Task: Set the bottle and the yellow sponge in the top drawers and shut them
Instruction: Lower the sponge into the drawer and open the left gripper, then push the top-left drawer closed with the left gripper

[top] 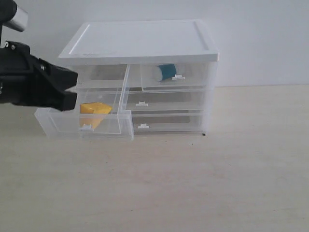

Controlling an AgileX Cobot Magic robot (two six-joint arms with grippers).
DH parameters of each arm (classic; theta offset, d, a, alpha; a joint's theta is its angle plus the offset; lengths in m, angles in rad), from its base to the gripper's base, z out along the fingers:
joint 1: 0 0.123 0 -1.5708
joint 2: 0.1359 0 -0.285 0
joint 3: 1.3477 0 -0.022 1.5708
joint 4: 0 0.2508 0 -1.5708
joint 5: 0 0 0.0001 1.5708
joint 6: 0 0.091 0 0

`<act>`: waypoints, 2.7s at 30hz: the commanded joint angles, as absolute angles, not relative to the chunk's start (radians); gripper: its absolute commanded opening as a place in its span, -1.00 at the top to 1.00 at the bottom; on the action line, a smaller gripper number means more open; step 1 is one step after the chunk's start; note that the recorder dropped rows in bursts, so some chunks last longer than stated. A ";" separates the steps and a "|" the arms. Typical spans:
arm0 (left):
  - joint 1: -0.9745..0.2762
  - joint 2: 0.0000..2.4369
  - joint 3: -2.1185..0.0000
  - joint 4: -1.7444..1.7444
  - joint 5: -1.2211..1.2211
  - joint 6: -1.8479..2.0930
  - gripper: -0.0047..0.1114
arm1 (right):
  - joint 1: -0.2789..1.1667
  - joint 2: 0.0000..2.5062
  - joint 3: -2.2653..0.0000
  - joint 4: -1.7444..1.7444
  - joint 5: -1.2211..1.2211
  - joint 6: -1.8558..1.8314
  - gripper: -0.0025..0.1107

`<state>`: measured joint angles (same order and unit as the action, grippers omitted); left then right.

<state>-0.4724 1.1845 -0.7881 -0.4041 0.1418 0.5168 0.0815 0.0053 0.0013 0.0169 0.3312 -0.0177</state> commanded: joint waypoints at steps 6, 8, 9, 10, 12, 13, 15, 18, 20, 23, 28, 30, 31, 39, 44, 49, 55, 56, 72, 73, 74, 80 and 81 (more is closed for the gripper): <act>-0.471 1.182 -0.792 -0.403 0.510 0.508 0.85 | 0.079 0.000 0.000 0.012 0.323 -0.020 0.96; -0.471 1.188 -0.792 -0.403 0.556 0.502 0.85 | 0.079 0.000 0.000 0.012 0.323 -0.020 0.96; -0.471 1.191 -0.792 -0.403 0.564 0.497 0.85 | 0.079 0.000 0.000 0.012 0.323 -0.020 0.96; -0.471 1.196 -0.792 -0.403 0.569 0.493 0.85 | 0.079 0.000 0.000 0.012 0.323 -0.020 0.96; -0.471 1.213 -0.792 -0.403 0.573 0.486 0.85 | 0.079 0.000 0.000 0.012 0.323 -0.020 0.96; -0.471 1.243 -0.792 -0.403 0.554 0.481 0.85 | 0.079 0.000 0.000 0.012 0.323 -0.020 0.96; -0.471 1.280 -0.792 -0.403 0.525 0.474 0.85 | 0.079 0.000 0.000 0.012 0.323 -0.020 0.96; -0.471 1.351 -0.792 -0.403 0.439 0.464 0.85 | 0.079 0.000 0.000 0.012 0.323 -0.020 0.96; -0.471 1.372 -0.792 -0.403 0.390 0.453 0.85 | 0.079 0.000 0.000 0.012 0.323 -0.020 0.96; -0.471 1.381 -0.792 -0.403 0.324 0.441 0.85 | 0.079 0.000 0.000 0.012 0.323 -0.020 0.96; -0.471 1.383 -0.792 -0.403 0.235 0.421 0.85 | 0.079 0.000 0.000 0.012 0.323 -0.020 0.96; -0.471 1.396 -0.792 -0.403 0.194 0.418 0.85 | 0.079 0.000 0.000 0.012 0.323 -0.020 0.96; -0.471 1.406 -0.792 -0.403 0.179 0.418 0.85 | 0.079 0.000 0.000 0.012 0.323 -0.020 0.96; -0.471 1.461 -0.792 -0.403 0.041 0.418 0.85 | 0.079 0.000 0.000 0.012 0.323 -0.020 0.96; -0.471 1.461 -0.792 -0.403 -0.036 0.396 0.85 | 0.079 0.000 0.000 0.012 0.323 -0.020 0.96; -0.471 1.491 -0.821 -0.403 -0.053 0.396 0.85 | 0.079 0.000 0.000 0.012 0.323 -0.020 0.96; -0.471 1.564 -0.897 -0.403 -0.055 0.396 0.85 | 0.079 0.000 0.000 0.012 0.323 -0.020 0.96; -0.471 1.572 -0.909 -0.403 -0.058 0.396 0.85 | 0.079 0.000 0.000 0.012 0.323 -0.020 0.96; -0.471 1.683 -0.981 -0.403 -0.259 0.449 0.85 | 0.079 0.000 0.000 0.012 0.323 -0.020 0.96; -0.471 1.688 -0.981 -0.403 -0.277 0.449 0.85 | 0.079 0.000 0.000 0.012 0.323 -0.020 0.96; -0.469 1.690 -0.981 -0.403 -0.292 0.449 0.85 | 0.079 0.000 0.000 0.012 0.323 -0.020 0.96; -0.450 1.700 -0.981 -0.403 -0.366 0.471 0.85 | 0.079 0.000 0.000 0.012 0.321 -0.020 0.96; -0.448 1.700 -0.981 -0.403 -0.371 0.471 0.85 | 0.079 0.000 0.000 0.012 0.321 -0.020 0.96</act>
